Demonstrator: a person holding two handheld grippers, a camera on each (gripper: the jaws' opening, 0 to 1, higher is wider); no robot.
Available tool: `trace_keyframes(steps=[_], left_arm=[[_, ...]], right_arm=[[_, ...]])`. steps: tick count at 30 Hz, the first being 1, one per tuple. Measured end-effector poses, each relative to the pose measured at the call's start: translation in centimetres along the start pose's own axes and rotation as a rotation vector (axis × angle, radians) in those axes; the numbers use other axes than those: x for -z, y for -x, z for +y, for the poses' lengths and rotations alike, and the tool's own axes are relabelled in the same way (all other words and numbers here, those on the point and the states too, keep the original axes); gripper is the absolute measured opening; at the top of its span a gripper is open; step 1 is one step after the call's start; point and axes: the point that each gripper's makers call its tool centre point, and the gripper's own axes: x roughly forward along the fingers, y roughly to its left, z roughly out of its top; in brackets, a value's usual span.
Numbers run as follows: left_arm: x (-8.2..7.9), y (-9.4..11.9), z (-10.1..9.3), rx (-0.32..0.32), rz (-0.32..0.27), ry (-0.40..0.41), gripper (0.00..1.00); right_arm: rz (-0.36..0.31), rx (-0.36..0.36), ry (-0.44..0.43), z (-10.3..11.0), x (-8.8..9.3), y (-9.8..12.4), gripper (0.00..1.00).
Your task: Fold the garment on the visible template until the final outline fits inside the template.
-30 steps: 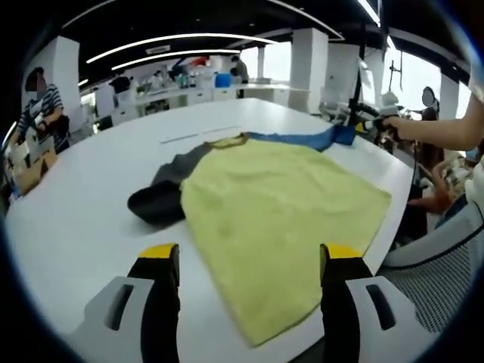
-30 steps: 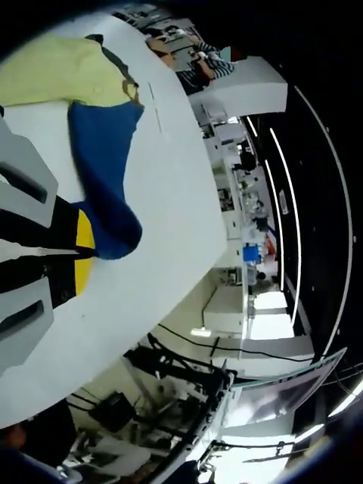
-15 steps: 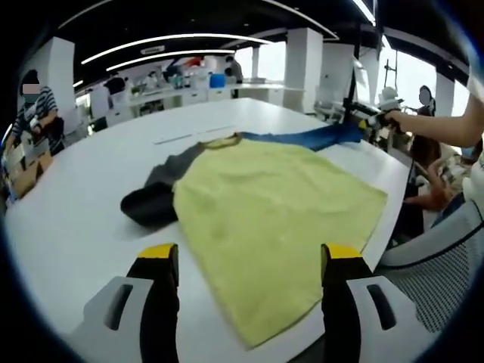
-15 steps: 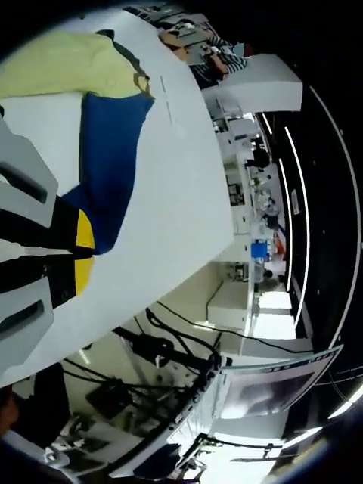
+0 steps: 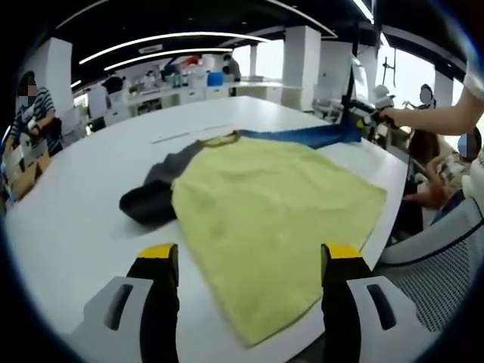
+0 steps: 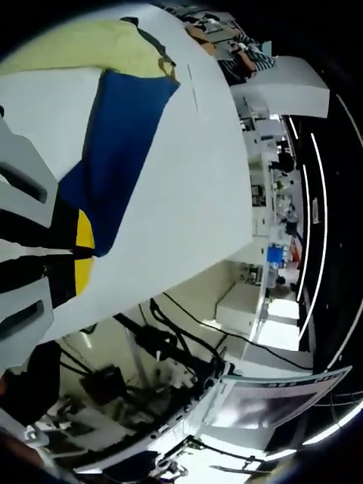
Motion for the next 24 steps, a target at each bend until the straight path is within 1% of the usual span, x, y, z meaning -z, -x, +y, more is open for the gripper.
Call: trace_keyframes(steps=[2,4,5,8,11,14,16,18,20,21,22,24], left_arm=[[0.0,0.0,0.0,0.0,0.003,-0.003,0.74],[0.1,0.0,0.0,-0.001,0.006,-0.005,0.74],[0.0,0.0,0.0,-0.001,0.005,-0.005,0.74],[-0.2,0.1,-0.2,-0.005,0.003,-0.004,0.74],[-0.1,0.2,-0.3,-0.008,0.008,-0.005,0.74],[-0.1,0.3,-0.3,-0.01,0.008,-0.003,0.74],[-0.2,0.3,-0.3,-0.011,0.008,-0.003,0.74],[-0.2,0.3,-0.4,-0.012,0.01,-0.005,0.74],[-0.3,0.3,-0.6,-0.011,0.009,-0.005,0.74],[-0.4,0.2,-0.7,-0.011,0.009,-0.007,0.74],[-0.4,0.3,-0.7,-0.01,0.009,-0.007,0.74],[-0.4,0.3,-0.7,-0.009,0.007,-0.007,0.74]], right_arm=[[0.012,0.004,0.017,0.3,0.3,0.1,0.0],[0.024,0.003,0.017,-0.4,0.3,-1.1,0.0],[0.029,0.001,0.023,-0.3,0.4,-1.2,0.0],[0.044,0.002,0.025,0.2,0.8,-0.9,0.0],[0.062,0.003,0.008,0.4,1.3,-0.6,0.0],[0.064,0.003,0.0,0.5,1.4,-0.4,0.0],[0.072,-0.003,-0.02,-0.1,1.4,-1.3,0.0],[0.078,-0.014,-0.035,0.2,1.7,-0.9,0.0],[0.08,-0.017,-0.043,-0.5,1.7,-1.7,0.09],[0.078,-0.02,-0.049,-0.3,1.8,-1.5,0.15],[0.079,-0.038,-0.066,0.3,2.0,-1.0,0.19],[0.082,-0.055,-0.084,0.9,2.3,-0.5,0.21]])
